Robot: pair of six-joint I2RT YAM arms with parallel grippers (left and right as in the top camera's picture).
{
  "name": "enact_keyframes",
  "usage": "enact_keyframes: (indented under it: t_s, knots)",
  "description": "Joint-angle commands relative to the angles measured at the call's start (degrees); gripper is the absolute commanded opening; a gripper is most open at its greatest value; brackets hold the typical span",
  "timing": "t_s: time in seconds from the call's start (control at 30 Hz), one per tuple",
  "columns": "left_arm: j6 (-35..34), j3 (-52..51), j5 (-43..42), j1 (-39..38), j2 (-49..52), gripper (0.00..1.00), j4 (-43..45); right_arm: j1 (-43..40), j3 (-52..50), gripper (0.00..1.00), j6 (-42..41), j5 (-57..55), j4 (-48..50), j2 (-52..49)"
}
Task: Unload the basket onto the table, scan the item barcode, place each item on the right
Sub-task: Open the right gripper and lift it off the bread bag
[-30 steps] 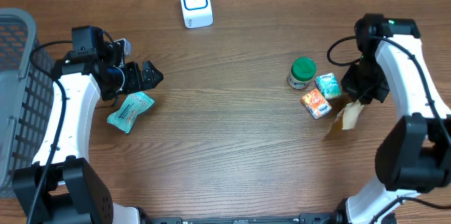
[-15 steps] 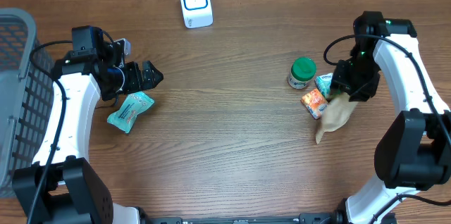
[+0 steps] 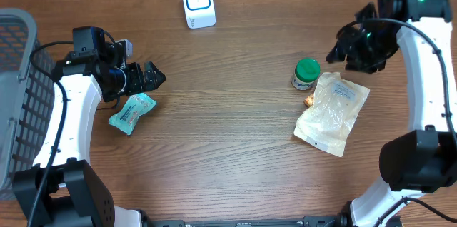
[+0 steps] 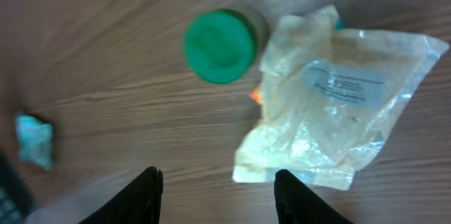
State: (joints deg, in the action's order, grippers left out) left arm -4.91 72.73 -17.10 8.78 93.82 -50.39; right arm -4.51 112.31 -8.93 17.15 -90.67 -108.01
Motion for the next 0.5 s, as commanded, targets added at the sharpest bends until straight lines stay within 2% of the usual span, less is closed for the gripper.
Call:
enact_keyframes:
  t_s: [0.0,0.27,0.47]
  knots:
    - [0.66,0.5,0.17,0.2,-0.07,0.99,0.07,0.17,3.78,0.5,0.7,4.85,-0.59,0.37]
    - [0.66,0.5,0.17,0.2,-0.07,0.99,0.04,9.18,3.91,0.51,2.32,8.22,1.95,0.35]
    - [0.66,0.5,0.17,0.2,-0.07,0.99,0.07,16.46,3.41,0.61,2.75,2.64,5.22,0.33]
